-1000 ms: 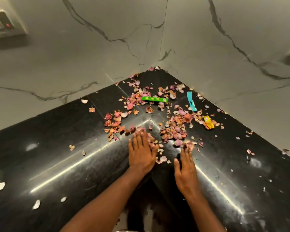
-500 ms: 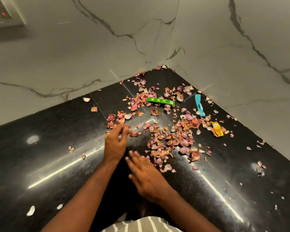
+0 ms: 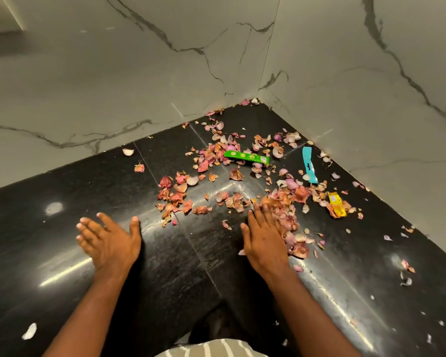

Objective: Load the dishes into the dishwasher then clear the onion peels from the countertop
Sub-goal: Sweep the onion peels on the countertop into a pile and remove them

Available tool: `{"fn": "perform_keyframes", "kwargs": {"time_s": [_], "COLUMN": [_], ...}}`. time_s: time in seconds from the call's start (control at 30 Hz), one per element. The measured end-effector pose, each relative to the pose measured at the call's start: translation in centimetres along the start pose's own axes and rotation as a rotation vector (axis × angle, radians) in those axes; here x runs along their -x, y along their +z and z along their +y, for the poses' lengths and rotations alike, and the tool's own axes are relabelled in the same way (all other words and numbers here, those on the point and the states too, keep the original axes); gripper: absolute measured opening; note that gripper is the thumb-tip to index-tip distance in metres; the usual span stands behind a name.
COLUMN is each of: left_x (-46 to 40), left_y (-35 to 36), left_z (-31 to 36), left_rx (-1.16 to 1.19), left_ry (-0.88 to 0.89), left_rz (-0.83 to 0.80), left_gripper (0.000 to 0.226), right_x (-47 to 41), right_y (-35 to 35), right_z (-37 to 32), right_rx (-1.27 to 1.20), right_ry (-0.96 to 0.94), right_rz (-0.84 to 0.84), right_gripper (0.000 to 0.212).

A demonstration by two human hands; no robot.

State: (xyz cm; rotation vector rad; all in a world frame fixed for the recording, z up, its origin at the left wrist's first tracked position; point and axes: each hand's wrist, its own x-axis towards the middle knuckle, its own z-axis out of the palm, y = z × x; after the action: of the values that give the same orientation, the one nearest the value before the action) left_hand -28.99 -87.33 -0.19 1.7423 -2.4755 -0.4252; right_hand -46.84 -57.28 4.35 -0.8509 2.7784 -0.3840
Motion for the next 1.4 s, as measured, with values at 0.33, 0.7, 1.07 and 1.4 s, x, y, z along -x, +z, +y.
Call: {"fn": "perform_keyframes", "kwargs": {"time_s": [0.33, 0.7, 1.07, 1.4], "left_x": [7.6, 3.4, 3.9, 3.8], "left_y": [-2.0, -0.5, -0.3, 0.1], "left_z": [12.4, 6.3, 6.7, 6.4], "left_rx": [0.781, 0.759, 0.605, 0.569], "left_ry": [0.699, 0.430, 0.602, 0.618], "left_rz": [-0.413, -0.032, -0.072, -0.066], "left_gripper": [0.049, 0.043, 0.040, 0.038], "right_x": [0.0, 2.6, 3.3, 5.1], "right_y": [3.4, -0.3, 0.4, 0.2], "right_z": [-3.0, -2.8, 2.3, -1.4], "right_rx": [-0.006, -0.460, -0.227, -0.312], "right_ry": [-0.211, -0.207, -0.017, -0.126], "right_rz": [-0.061, 0.009, 0.042, 0.031], "right_gripper": [0.059, 0.055, 0.055, 0.056]}}
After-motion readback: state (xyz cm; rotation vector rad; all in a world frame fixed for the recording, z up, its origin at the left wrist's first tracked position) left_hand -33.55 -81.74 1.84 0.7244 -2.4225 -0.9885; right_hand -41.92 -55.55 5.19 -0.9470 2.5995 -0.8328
